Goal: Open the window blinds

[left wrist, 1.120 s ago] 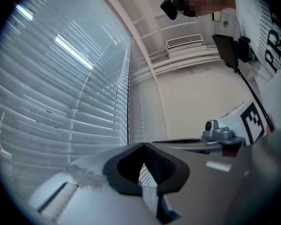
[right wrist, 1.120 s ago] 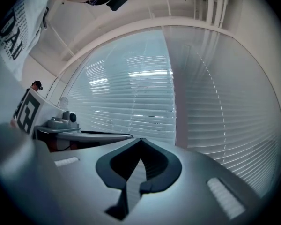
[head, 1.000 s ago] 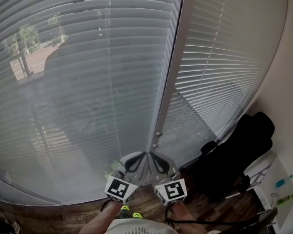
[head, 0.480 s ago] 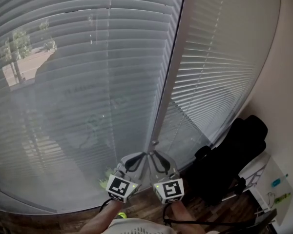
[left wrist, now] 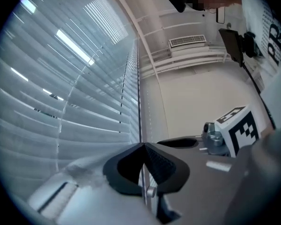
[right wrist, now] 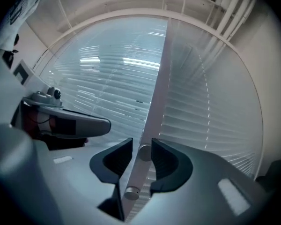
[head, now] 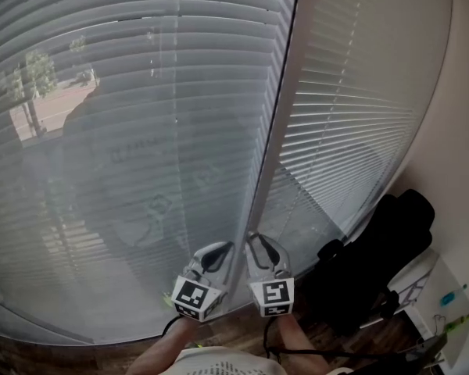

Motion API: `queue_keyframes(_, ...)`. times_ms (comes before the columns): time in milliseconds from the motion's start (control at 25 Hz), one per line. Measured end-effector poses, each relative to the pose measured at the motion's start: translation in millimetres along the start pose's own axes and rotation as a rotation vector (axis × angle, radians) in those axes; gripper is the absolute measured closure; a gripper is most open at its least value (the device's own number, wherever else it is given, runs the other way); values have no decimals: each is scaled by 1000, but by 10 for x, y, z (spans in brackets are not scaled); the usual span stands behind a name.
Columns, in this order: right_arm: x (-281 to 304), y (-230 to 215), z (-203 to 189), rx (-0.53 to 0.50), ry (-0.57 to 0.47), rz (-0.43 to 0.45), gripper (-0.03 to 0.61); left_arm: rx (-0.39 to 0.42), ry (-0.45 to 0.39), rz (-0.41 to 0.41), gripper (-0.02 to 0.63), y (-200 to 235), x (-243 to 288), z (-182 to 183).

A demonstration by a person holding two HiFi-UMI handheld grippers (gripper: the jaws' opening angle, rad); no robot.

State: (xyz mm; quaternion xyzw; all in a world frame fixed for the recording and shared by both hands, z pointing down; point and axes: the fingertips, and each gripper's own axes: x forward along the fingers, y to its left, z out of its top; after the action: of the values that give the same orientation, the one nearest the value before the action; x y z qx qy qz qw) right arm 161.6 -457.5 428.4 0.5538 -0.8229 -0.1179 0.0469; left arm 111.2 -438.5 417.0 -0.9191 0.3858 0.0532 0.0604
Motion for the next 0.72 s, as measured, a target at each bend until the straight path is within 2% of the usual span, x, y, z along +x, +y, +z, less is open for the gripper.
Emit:
queue_keyframes(240,152,-81,-164,-61,42,-20,435,-3,-10,-4,621,19,46,-36)
queue_keyframes(720,241,-69,-234,-40,49,19,450,-2,-2,-15,621,23,106,-85)
